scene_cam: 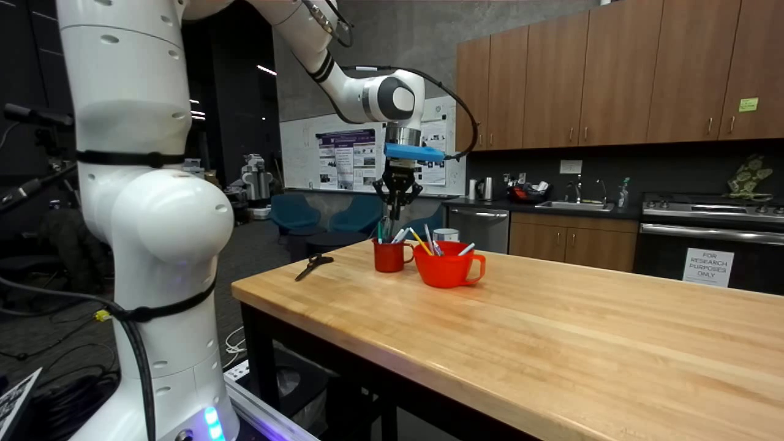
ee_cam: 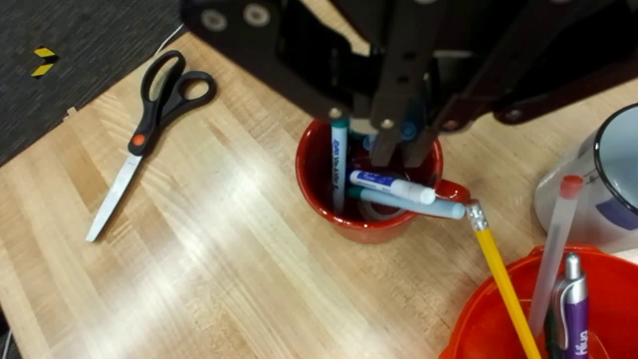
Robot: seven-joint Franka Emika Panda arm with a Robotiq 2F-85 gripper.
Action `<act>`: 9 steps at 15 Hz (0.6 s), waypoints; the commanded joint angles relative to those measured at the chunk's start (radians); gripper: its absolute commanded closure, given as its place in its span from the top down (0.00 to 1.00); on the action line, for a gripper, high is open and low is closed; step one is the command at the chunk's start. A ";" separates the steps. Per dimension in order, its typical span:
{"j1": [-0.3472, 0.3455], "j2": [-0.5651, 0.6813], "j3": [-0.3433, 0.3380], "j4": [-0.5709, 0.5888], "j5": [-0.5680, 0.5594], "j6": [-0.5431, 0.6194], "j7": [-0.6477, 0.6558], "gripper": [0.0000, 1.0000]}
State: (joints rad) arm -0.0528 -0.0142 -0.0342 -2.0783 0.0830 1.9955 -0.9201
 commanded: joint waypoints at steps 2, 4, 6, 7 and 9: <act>0.012 -0.156 -0.005 -0.075 -0.032 0.007 0.005 0.02; 0.013 -0.201 -0.009 -0.087 -0.064 0.012 0.020 0.02; 0.012 -0.244 -0.021 -0.093 -0.080 0.001 0.017 0.02; 0.011 -0.266 -0.028 -0.096 -0.086 -0.002 0.017 0.02; 0.004 -0.299 -0.042 -0.097 -0.115 0.005 0.036 0.02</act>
State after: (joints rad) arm -0.0497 -0.2400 -0.0533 -2.1447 0.0090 1.9946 -0.9113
